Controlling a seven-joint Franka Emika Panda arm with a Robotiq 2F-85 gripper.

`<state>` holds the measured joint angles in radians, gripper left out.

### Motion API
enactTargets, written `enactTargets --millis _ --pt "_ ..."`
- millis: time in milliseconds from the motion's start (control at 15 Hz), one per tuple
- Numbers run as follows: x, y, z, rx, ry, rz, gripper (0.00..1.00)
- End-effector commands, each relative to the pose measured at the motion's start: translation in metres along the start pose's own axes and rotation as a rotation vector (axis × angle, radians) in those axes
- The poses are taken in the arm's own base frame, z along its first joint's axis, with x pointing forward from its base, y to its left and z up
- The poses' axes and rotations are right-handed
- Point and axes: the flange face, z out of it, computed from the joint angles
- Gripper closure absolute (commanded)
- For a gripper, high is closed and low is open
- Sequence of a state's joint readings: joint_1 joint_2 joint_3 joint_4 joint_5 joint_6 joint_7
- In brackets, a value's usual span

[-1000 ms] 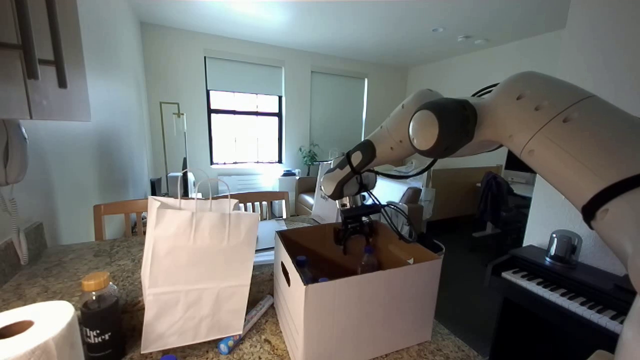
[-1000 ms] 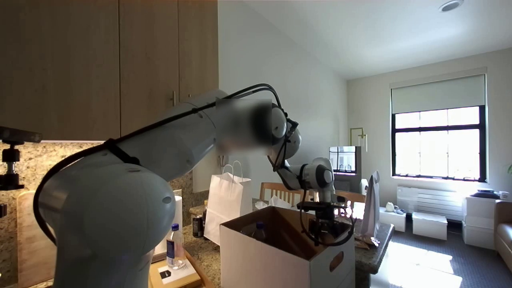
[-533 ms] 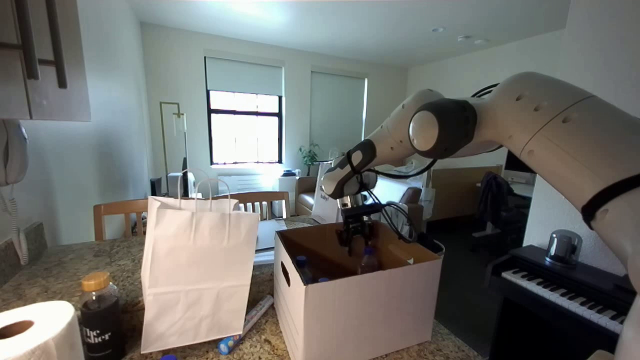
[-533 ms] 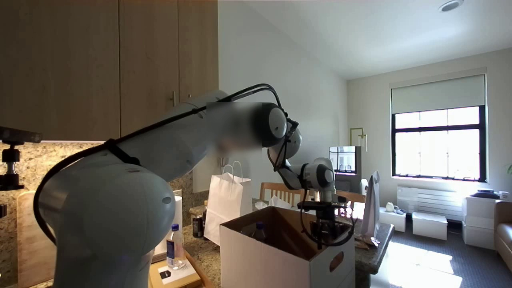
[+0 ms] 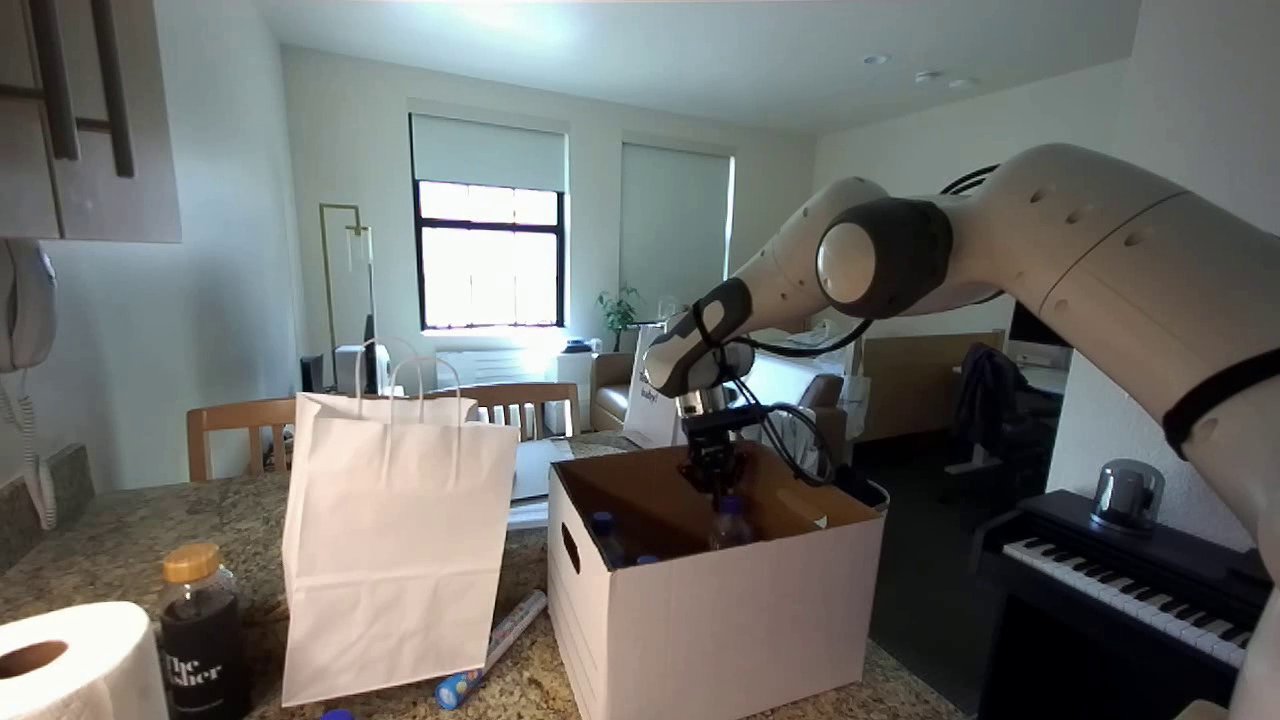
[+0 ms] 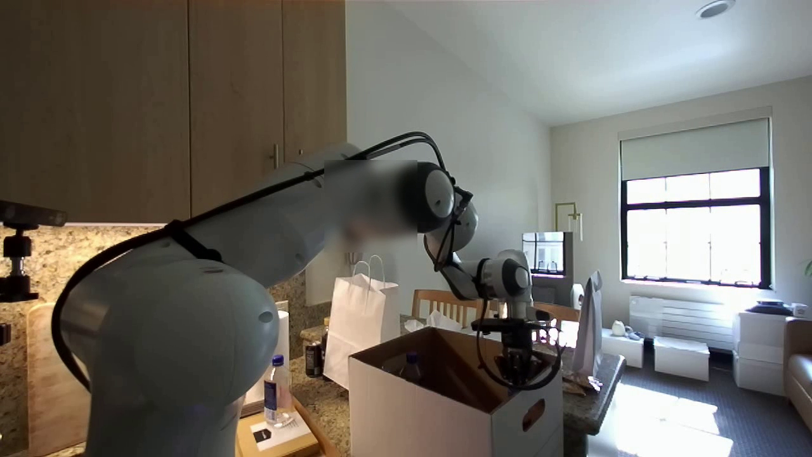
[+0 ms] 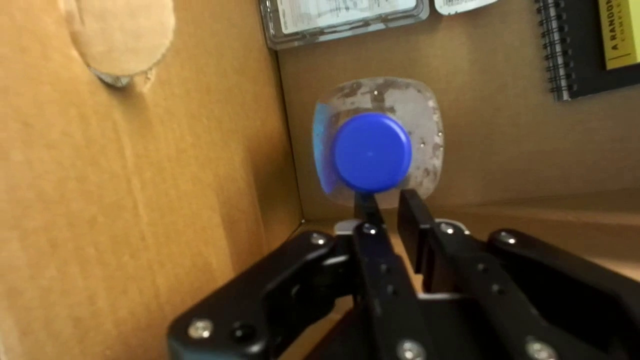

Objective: Remove the water bottles from the box

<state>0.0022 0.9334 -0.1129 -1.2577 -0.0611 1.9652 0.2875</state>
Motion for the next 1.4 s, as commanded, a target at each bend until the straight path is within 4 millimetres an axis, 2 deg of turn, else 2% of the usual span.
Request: enactTargets --millis 0,67,133,200,333,667,1000,1200,1267,1333 --pt "0.002 0.0 -0.006 -0.008 0.012 0.044 0.97" --pt "0.002 -0.001 -0.008 -0.006 0.015 0.047 1.0" --pt "0.002 -0.001 -0.01 0.0 0.016 0.05 0.96" --pt "-0.001 -0.002 -0.012 -0.004 0.002 0.057 0.71" --pt "-0.003 -0.001 -0.019 0.007 0.014 0.056 0.66" --pt "-0.004 0.0 -0.03 0.005 0.057 0.042 0.34" --pt "-0.011 -0.001 -0.024 -0.032 0.084 0.013 0.03" --pt "-0.018 -0.007 -0.023 -0.072 0.128 -0.022 0.01" --pt "-0.022 -0.01 -0.024 -0.08 0.111 -0.03 0.27" --pt "-0.028 -0.013 -0.025 -0.09 0.102 -0.043 0.26"
